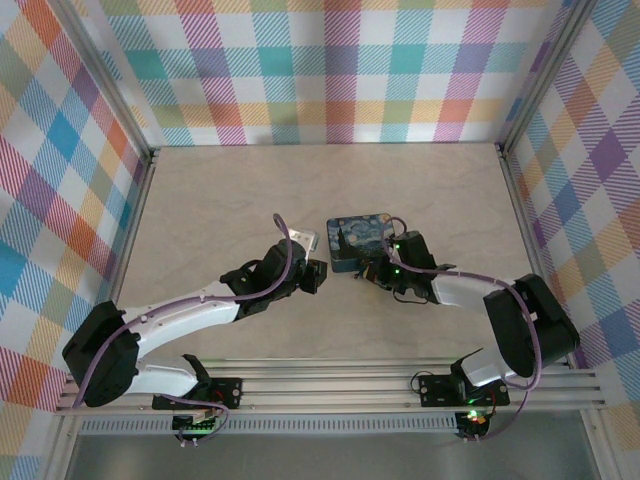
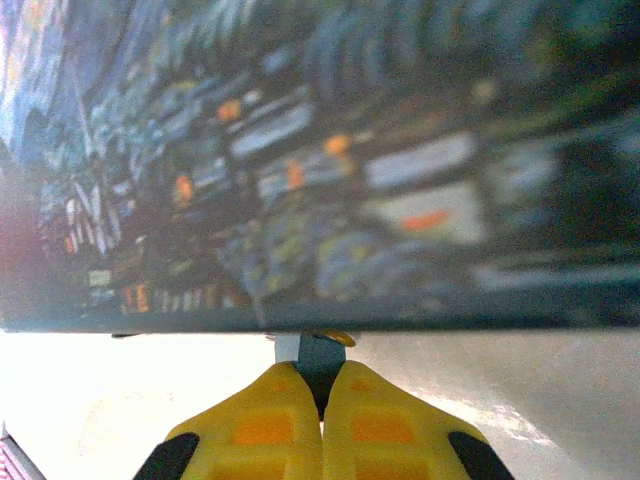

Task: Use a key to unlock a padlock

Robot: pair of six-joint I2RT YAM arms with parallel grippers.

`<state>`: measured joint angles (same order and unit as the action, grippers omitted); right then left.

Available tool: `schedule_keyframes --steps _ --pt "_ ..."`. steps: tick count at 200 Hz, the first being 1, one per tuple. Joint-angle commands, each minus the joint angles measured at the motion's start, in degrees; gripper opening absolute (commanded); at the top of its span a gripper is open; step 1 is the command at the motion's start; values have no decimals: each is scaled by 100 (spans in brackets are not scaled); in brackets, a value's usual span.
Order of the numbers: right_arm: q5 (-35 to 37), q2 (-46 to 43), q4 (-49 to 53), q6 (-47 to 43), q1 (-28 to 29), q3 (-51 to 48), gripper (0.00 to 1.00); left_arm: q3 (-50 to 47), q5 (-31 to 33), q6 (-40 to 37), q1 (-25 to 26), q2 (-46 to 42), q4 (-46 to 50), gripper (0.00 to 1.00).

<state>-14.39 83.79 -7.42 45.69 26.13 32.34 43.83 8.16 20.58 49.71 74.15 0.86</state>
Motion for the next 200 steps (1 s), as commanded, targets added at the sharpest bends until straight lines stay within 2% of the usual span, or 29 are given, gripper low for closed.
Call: schedule_keyframes --steps 1,21,40,59,74,106,124,138,141,144,165,200 --pt "-237 29 176 89 -89 264 0 213 318 59 -29 -202 200 32" --pt "-431 225 319 93 -152 528 0 119 449 178 -47 -302 117 34" --pt "-277 340 634 352 -194 820 0 134 438 129 -94 -374 10 37" --pt "-275 280 894 224 -285 996 0 302 428 -28 -206 -311 80 41" --pt "-417 241 1083 51 -438 1192 0 434 191 -97 -357 -265 132 41" --pt "-633 1 1501 -51 -495 1340 0 488 378 -137 -416 -439 442 50" --pt "-707 -143 1925 -254 -498 1390 0 375 531 -113 -460 -634 514 62" --pt "-755 -322 2378 -461 -518 1440 0 212 527 -133 -485 -797 425 88" --pt "-807 -365 2426 -570 -525 1454 0 171 449 -188 -496 -811 388 97" --pt "-844 -396 2501 -694 -526 1482 0 141 393 -241 -517 -828 386 100" --pt "-845 -597 3388 -1306 -539 1718 0 254 590 -319 -656 -886 849 100" --pt "-1478 -1117 3256 -1256 -515 1058 0 65 830 -181 -780 -1282 1084 100"
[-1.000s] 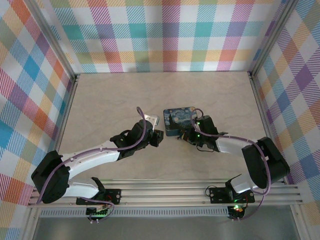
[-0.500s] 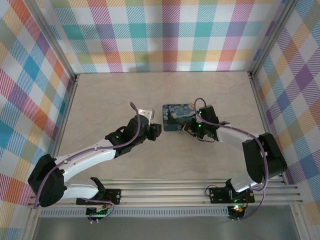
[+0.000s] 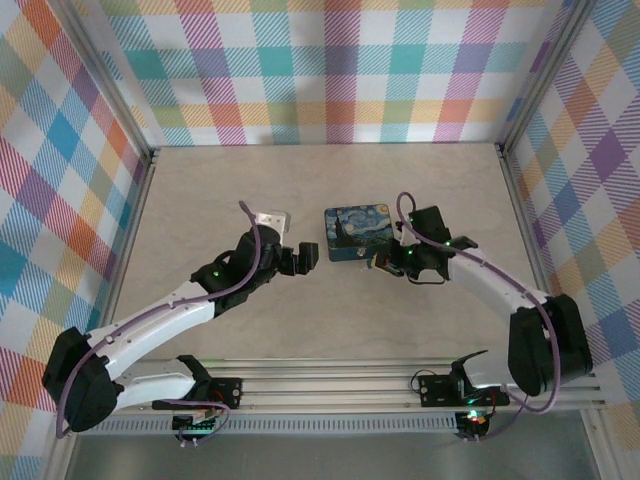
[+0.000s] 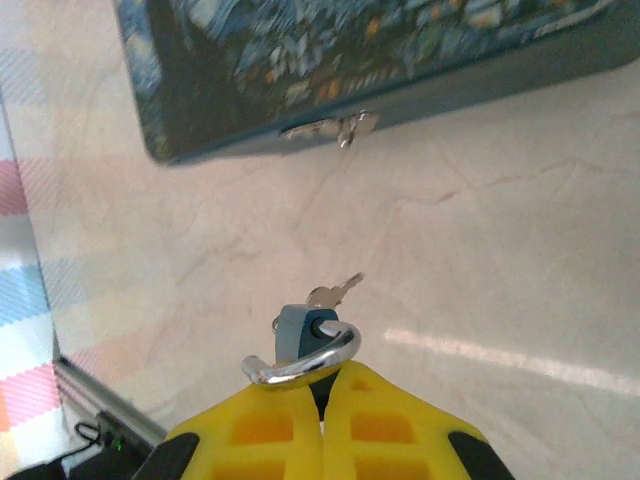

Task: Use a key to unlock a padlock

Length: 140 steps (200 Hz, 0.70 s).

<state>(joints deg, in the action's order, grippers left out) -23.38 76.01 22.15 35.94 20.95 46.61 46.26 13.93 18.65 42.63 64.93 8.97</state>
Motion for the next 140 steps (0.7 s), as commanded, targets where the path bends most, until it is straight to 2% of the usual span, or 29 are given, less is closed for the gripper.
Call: schedule_keyframes --steps 1,42,58,79,108,140 --pt "-598 -349 294 -286 4 -388 0 -191 256 22 -76 -372 268 100" --pt "-972 -392 705 -947 164 -660 0 -568 356 287 -160 -983 646 100" --pt "-1019 -203 765 -1108 377 -637 0 -558 350 381 -169 -1162 1299 100" --pt "-969 309 669 -1222 858 -497 0 -593 325 718 -179 -1317 1836 100" --pt "-1026 1339 564 -1377 1642 24 0 -864 129 1135 -190 -1665 1950 100" --pt "-1109 2067 709 -1594 1842 544 0 -943 149 1223 -185 -1937 2148 100"
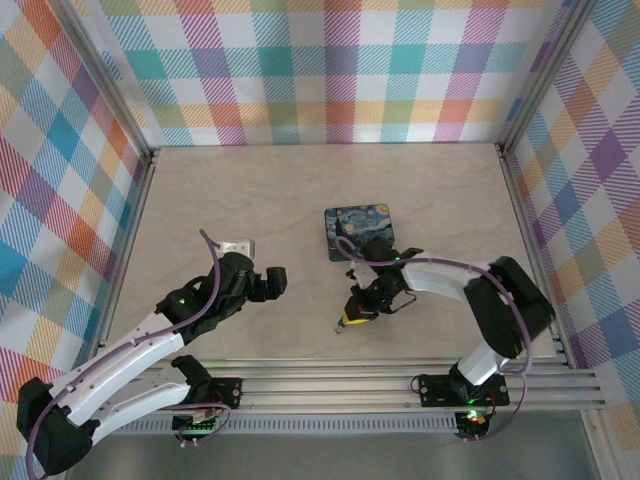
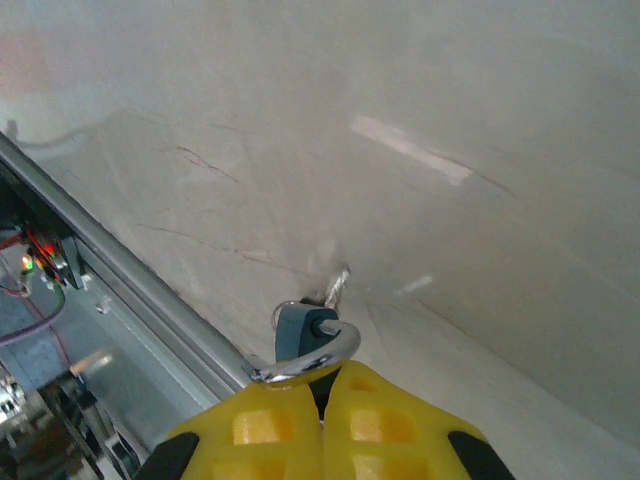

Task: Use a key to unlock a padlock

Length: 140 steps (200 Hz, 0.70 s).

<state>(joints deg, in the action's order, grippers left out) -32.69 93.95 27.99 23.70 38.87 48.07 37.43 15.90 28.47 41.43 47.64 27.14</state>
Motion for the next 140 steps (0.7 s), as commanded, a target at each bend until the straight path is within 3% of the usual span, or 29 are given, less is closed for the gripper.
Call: schedule_keyframes --steps 1,23,38,88,104,128,140 --pt "-169 277 136 -386 54 410 0 -56 -46 240 -69 -214 338 100" --pt "146 295 535 -702 56 674 4 -2 -70 154 -66 -240 481 100" --pt "374 210 815 -854 58 810 20 60 -90 90 -72 -160 545 100" --pt "852 -462 892 -926 51 769 40 201 84 -377 -146 186 292 100" --pt "1117 -793 844 -773 51 751 47 212 -135 -487 -292 286 21 100" --pt "2208 -1720 597 -586 20 567 57 469 -614 -1110 -734 740 -261 100" --pt "2868 -2261 325 -676 -97 504 70 774 -752 -1561 -1045 1141 -250 100"
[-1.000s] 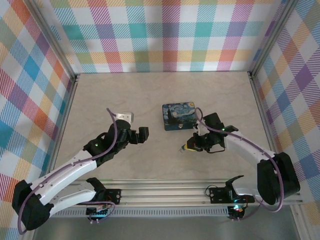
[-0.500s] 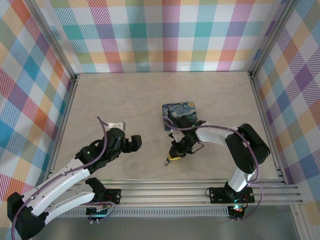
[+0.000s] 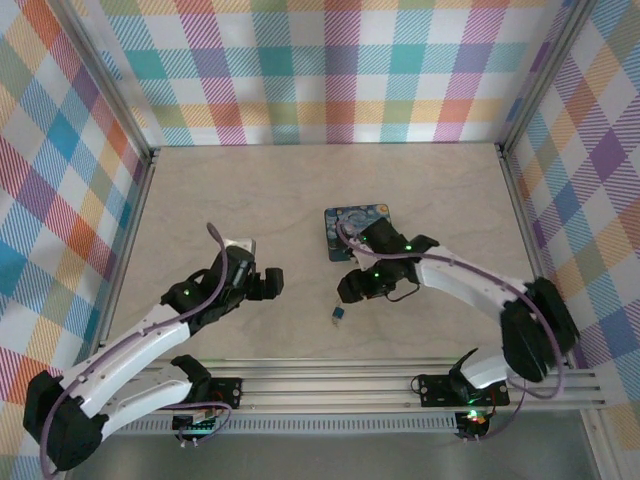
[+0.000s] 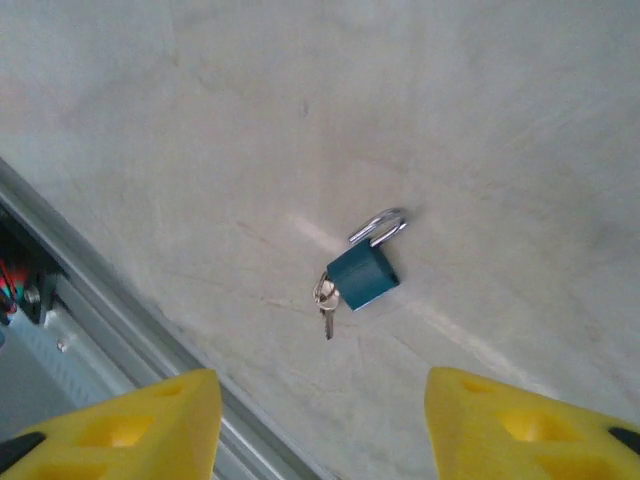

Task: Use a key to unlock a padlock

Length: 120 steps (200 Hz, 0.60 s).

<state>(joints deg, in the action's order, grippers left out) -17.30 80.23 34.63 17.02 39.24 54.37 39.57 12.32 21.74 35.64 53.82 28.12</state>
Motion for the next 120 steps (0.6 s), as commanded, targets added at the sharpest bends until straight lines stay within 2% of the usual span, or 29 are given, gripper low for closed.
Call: schedule_keyframes --steps 1,19,27,41,64,75,97,120 --pt "1389 -922 -359 -28 -153 -127 71 587 -400 -916 -490 558 -345 100" --pt "2423 -1493 -780 -370 -422 -288 94 885 -670 -1409 -964 985 -452 100" --pt "2780 -1694 -1031 -498 -597 -414 100 947 -885 -1651 -1182 1054 -634 100" --pt "3190 -1933 -1318 -495 -1044 -649 100 954 -1032 -1890 -1572 1049 -950 100" --pt "3258 -2033 -1892 -400 -1887 -1157 100 828 -1198 -2377 -2212 1134 -1560 100" --pt "3274 -2015 -2421 -682 -2104 -1476 100 647 -1262 -2532 -2432 1211 -1946 100" --pt "3656 -1964 -3645 -1382 -2213 -2063 100 196 -1119 -2147 -2762 1332 -2778 100" --pt "3633 -1833 -4330 -1447 -2555 -2395 100 -487 -966 -1780 -3025 1313 -3817 100"
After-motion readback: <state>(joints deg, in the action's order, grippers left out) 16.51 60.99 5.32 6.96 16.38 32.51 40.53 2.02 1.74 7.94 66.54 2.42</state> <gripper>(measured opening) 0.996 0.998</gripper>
